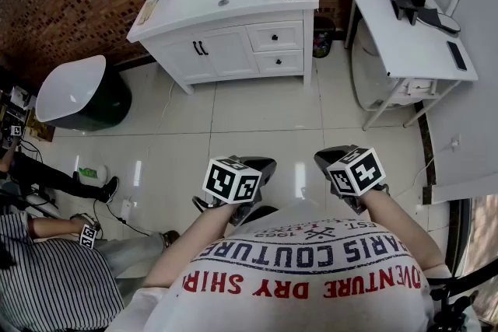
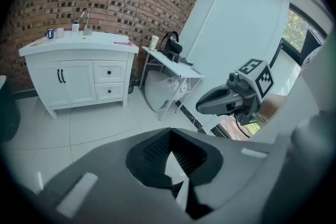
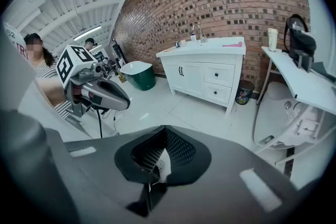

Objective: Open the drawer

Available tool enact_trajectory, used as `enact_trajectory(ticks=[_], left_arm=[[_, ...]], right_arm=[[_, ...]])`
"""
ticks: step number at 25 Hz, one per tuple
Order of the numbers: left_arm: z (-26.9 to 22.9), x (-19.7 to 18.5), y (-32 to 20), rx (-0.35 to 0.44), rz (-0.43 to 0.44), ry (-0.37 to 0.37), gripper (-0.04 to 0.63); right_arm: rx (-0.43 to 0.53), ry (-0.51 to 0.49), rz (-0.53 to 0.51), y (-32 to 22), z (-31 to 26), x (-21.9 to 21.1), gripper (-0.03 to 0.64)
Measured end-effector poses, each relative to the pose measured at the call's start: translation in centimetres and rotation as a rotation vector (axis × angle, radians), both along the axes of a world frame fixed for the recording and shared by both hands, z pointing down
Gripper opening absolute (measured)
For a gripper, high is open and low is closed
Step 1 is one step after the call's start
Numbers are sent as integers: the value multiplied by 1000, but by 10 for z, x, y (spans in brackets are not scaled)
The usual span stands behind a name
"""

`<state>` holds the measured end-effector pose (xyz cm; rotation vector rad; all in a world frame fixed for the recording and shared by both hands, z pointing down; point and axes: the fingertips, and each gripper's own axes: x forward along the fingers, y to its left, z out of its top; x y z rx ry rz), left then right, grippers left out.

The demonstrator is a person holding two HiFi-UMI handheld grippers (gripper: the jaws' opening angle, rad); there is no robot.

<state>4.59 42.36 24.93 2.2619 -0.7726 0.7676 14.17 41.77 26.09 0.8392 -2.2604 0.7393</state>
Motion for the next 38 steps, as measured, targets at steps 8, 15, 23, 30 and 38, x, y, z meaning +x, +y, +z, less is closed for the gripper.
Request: enact_trajectory(ticks=[8, 15, 23, 30, 38], left_arm=[[1, 8, -28, -1, 6, 5, -5], [19, -14, -96, -25, -7, 26, -5], [55, -57, -233, -140, -6, 40, -5], [73, -107, -389, -195, 12, 34, -5], [74, -128, -485, -211, 71, 55, -5]], right_arm=[[-19, -13, 13, -21, 9, 10, 6], [-33, 4, 10, -84, 25, -9, 6], [-141, 11, 65, -222, 52, -48, 6], [-206, -1, 102, -371, 64, -103, 6], [-217, 23, 184, -457, 60, -122, 6]])
